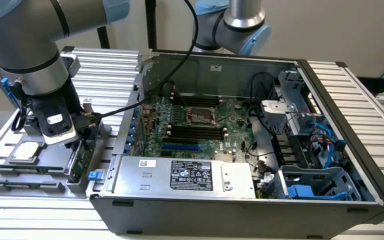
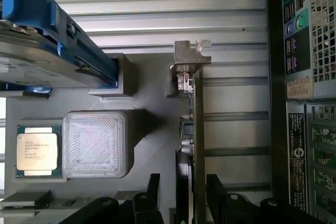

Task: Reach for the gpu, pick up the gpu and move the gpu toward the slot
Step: 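Pick up the gpu and move the gpu toward the slot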

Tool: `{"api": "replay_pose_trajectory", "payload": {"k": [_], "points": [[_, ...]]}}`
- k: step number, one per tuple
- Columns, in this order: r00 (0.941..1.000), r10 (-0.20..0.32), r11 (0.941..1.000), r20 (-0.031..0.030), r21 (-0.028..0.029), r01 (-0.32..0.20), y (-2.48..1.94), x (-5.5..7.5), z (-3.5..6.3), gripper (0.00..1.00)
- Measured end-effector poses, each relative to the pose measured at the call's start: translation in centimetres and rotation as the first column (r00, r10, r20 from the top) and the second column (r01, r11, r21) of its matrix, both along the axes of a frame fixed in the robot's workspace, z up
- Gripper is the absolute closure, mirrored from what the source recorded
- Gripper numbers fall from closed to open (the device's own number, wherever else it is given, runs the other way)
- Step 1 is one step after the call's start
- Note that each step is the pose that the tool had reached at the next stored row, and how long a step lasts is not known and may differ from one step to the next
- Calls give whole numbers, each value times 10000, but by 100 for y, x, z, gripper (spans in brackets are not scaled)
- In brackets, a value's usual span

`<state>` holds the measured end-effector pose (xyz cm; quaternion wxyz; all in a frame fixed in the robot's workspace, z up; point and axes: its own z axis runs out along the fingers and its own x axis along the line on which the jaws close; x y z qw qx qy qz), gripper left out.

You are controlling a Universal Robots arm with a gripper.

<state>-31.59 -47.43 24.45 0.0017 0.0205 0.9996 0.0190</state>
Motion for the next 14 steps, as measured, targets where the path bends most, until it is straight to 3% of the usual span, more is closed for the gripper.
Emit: {"api": "replay_pose_trajectory", "payload": {"k": [5, 8, 9, 14], "points": [[10000, 1, 10000, 3, 1, -1, 13, 0, -5, 52], [10000, 0, 10000, 3, 0, 0, 17, 0, -10, 54], [10000, 0, 10000, 3, 0, 0, 18, 0, -11, 61], [10000, 1, 10000, 2, 0, -1, 21, 2, -14, 61]]}}
